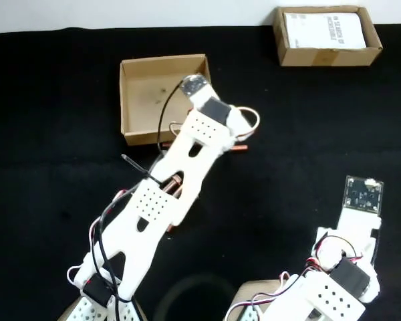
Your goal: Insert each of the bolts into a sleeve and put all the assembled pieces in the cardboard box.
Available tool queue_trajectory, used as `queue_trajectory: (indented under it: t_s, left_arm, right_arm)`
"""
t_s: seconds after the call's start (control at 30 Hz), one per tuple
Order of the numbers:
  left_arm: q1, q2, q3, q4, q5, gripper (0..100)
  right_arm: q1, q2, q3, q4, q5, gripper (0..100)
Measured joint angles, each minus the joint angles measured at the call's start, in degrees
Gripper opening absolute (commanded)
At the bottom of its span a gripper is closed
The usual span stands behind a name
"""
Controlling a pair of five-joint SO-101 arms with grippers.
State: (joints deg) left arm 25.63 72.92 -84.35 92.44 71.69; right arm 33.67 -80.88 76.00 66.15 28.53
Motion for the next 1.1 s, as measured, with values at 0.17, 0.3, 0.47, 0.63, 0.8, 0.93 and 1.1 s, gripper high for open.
queue_trajectory:
  t_s: [0.17, 0.3, 0.47, 0.63, 0.8, 0.93, 1.1]
  left_arm:
    - [-1.0, -0.1, 0.0, 4.1, 0.4, 23]
    - [-2.2, -0.1, -0.1, 7.0, 0.4, 23]
    - [-3.3, -0.1, -0.3, 7.5, 0.4, 23]
    - [-3.2, -0.1, -0.1, 7.5, 0.4, 23]
    - [-1.7, -0.8, 4.0, 7.7, 0.4, 23]
    - [-1.1, -1.8, 5.5, 7.9, 0.4, 23]
    - [-1.1, -3.9, 6.3, 8.0, 0.4, 23]
  right_arm:
    - [-1.1, 0.0, 0.0, 0.0, 0.0, 0.8]
    - [-1.2, 0.0, 0.3, 0.0, 0.0, 0.8]
    - [-1.2, 0.0, 0.4, 0.0, 0.0, 0.8]
    - [-1.2, 0.0, 0.4, 0.0, 0.0, 0.8]
    - [-1.2, 0.0, 0.4, 0.0, 0.0, 0.8]
    - [-1.4, 0.0, 0.4, 0.0, 0.0, 0.8]
    - [-1.4, 0.0, 0.4, 0.0, 0.0, 0.8]
